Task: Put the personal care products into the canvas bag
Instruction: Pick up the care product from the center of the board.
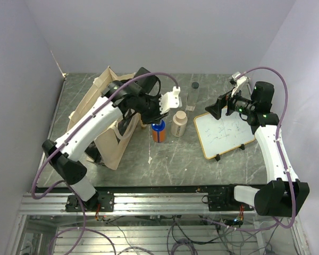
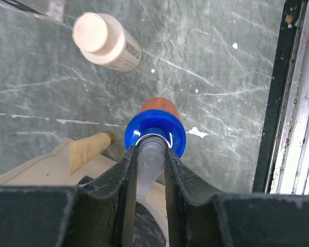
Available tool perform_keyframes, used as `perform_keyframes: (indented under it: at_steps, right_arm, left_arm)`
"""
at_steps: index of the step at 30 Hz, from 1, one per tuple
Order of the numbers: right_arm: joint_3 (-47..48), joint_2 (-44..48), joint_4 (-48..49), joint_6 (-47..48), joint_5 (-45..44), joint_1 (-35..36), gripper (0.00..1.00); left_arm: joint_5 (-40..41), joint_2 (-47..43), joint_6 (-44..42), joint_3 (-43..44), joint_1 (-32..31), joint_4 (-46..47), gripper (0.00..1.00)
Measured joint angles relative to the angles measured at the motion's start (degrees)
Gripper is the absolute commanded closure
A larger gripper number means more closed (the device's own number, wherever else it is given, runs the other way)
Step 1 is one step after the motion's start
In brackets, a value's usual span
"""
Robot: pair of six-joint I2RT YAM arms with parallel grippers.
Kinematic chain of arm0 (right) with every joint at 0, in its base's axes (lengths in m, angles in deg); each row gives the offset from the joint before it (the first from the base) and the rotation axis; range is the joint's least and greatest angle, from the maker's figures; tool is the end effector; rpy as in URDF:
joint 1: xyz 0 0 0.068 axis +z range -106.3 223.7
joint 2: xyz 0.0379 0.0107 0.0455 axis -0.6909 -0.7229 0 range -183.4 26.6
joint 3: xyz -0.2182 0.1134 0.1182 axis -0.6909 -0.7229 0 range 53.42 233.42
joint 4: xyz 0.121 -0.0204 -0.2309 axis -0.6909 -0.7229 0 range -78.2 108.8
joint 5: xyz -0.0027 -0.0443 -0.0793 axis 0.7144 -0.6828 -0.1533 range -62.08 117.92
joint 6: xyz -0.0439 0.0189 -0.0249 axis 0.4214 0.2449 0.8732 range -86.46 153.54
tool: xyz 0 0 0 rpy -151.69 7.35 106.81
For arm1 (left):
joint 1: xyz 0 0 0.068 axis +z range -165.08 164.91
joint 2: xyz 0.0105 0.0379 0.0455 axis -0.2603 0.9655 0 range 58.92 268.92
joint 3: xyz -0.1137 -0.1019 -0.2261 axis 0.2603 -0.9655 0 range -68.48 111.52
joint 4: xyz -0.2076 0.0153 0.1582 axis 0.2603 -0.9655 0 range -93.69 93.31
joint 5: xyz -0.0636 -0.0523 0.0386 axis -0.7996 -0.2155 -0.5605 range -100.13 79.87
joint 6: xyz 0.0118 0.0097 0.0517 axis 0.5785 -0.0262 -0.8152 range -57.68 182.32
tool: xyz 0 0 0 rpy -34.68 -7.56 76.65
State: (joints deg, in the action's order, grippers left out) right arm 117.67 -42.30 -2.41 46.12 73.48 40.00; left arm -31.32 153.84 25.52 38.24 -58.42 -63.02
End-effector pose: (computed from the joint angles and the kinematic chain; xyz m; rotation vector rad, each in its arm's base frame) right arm 0.2641 0.0085 0.3567 -0.6333 1.8206 0.6096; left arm 0.2330 -0.2375 0.3980 1.7227 1.8163 -0.5123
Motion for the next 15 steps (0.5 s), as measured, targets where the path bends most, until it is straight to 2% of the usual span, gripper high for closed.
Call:
perform_keyframes:
  at_steps: [15]
  right_arm:
    - [0.22, -1.27, -0.04, -0.57, -0.09, -0.63, 0.00]
  left_arm:
    - [4.79, -6.38, 5.11, 16.31, 0.55, -3.48, 0.93]
